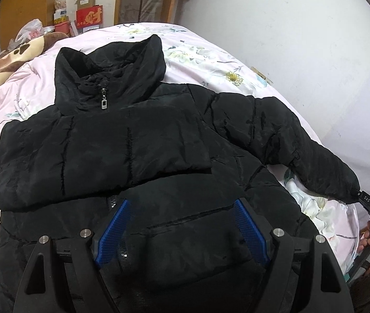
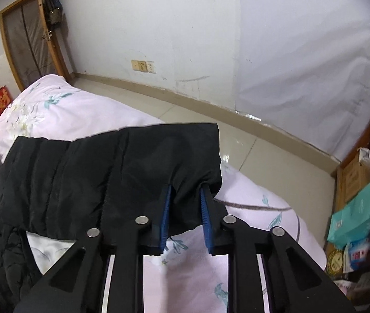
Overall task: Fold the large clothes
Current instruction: 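Lift the held sleeve with the right tool toward the jacket body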
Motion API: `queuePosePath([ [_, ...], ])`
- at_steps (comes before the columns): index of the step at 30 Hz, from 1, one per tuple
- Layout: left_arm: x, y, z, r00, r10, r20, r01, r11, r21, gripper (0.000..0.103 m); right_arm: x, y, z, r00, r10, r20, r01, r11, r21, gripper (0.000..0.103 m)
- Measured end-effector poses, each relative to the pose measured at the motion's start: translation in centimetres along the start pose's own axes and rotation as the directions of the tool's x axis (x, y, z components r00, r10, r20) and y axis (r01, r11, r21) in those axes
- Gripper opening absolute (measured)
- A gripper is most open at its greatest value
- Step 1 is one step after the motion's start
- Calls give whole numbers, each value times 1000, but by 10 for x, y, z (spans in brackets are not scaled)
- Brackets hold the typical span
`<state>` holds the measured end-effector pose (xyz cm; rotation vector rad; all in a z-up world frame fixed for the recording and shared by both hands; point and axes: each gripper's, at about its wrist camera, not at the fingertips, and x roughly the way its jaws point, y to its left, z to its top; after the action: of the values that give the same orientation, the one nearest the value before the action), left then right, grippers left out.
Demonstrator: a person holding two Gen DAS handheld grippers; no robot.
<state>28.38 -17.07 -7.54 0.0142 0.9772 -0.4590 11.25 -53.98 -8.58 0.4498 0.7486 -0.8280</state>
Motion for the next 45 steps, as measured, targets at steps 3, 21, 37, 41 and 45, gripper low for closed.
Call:
queuePosePath([
  [3, -5, 6, 0, 1000, 3, 11, -3, 1000, -11, 81, -17, 6, 6, 998, 14, 59, -13, 1000, -19, 14],
  [21, -51, 56, 2, 995, 20, 95, -9, 994, -113, 81, -132, 140, 28, 928, 292, 230, -211, 924, -320, 4],
  [37, -82, 132, -9, 987, 69, 143, -34, 972, -234, 81, -177, 317, -55, 821, 566, 79, -404, 674, -618, 3],
  [41, -81, 148, -12, 989, 80, 127, -44, 964, -262, 81, -174, 337, -79, 809, 588, 2, -453, 625, -636, 3],
  [45, -79, 149, -11, 988, 86, 131, -49, 964, -263, 81, -159, 319, -79, 832, 555, -7, -455, 674, -582, 6],
])
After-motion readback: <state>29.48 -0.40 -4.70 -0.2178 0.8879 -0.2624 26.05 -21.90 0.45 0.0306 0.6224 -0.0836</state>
